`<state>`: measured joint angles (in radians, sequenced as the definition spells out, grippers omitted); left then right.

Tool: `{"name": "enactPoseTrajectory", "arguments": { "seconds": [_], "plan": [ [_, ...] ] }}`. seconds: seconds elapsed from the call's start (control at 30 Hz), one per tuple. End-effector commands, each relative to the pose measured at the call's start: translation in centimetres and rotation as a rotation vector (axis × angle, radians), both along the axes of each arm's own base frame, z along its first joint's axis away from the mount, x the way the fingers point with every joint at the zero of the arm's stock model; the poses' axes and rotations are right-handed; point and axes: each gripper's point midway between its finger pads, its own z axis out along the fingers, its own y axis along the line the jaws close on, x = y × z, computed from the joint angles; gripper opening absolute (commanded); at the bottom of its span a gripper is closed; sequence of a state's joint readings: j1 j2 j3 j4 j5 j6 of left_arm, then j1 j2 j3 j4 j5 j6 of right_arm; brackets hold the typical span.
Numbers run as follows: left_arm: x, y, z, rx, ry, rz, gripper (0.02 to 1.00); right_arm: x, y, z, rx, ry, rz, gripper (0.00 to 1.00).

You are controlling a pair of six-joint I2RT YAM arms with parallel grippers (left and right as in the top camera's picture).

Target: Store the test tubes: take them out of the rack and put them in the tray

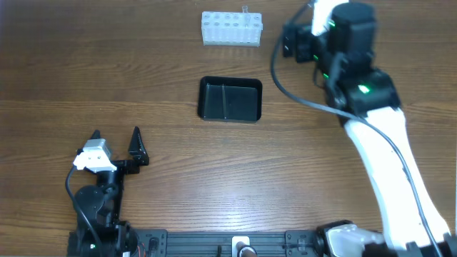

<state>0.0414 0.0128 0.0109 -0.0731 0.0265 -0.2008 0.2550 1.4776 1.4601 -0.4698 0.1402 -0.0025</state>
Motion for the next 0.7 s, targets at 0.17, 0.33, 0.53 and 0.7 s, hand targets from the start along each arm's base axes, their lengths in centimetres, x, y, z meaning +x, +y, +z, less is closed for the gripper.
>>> {"name": "enactPoseTrajectory", "arguments": {
  "seconds": [0.17,0.33,0.53,0.7],
  "plan": [
    [0.0,0.1,-0.2,0.015,0.002,0.003,0.998,4.9,3.4,-4.7,-0.078,0.035,-0.111,0.993],
    [0.0,0.1,-0.2,0.015,0.002,0.003,0.998,7.6,5.4,-7.4,-0.108,0.037,-0.127,0.993],
    [0.0,0.1,-0.2,0.015,0.002,0.003,0.998,10.9,6.6,-10.3,-0.028,0.020,-0.200,0.993],
    [0.0,0.1,-0.2,0.015,0.002,0.003,0.996,13.3,7.5,-13.1,-0.031,0.041,-0.215,0.991]
  ]
}}
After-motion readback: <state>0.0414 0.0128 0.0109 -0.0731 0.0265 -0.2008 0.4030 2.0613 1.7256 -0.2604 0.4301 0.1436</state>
